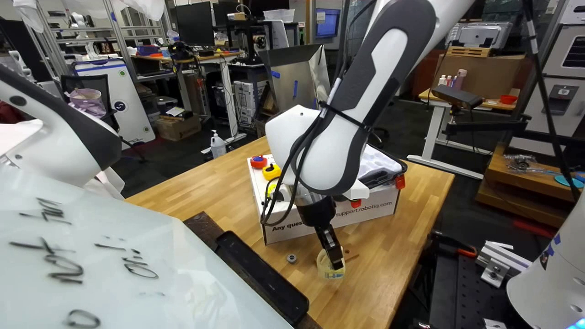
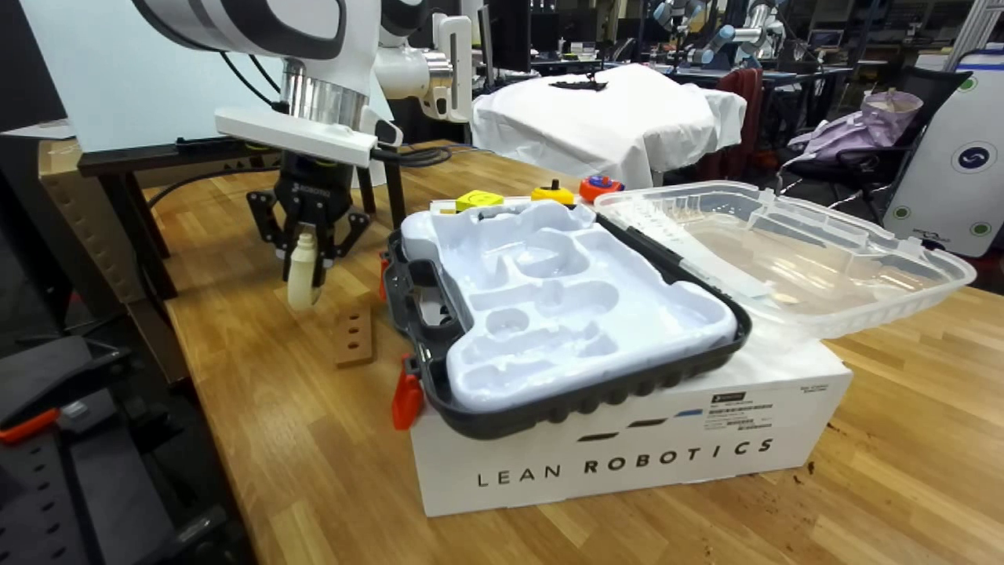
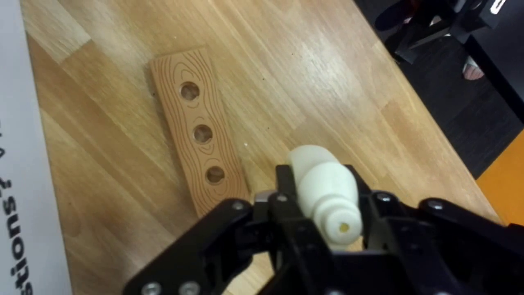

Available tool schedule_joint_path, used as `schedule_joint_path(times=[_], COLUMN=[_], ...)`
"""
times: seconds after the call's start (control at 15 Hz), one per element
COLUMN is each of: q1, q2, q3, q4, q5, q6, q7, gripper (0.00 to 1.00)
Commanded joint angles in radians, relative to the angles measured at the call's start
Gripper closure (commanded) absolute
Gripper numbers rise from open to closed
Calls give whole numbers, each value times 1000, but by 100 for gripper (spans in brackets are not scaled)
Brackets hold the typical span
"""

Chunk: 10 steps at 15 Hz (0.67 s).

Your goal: Move the white bottle on the table backwards

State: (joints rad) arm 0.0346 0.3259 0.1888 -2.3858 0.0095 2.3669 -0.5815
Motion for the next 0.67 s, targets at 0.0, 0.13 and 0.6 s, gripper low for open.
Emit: schedule_joint_path(times=[0.0, 0.13, 0.6], q1=[35, 40, 63], q2=[-63, -89, -179], q3=[-24, -22, -20], q4=[-16, -16, -19], q5=[-99, -123, -128], q6=[-5, -12, -12], q7=[116, 158, 251], gripper=[92, 92, 92])
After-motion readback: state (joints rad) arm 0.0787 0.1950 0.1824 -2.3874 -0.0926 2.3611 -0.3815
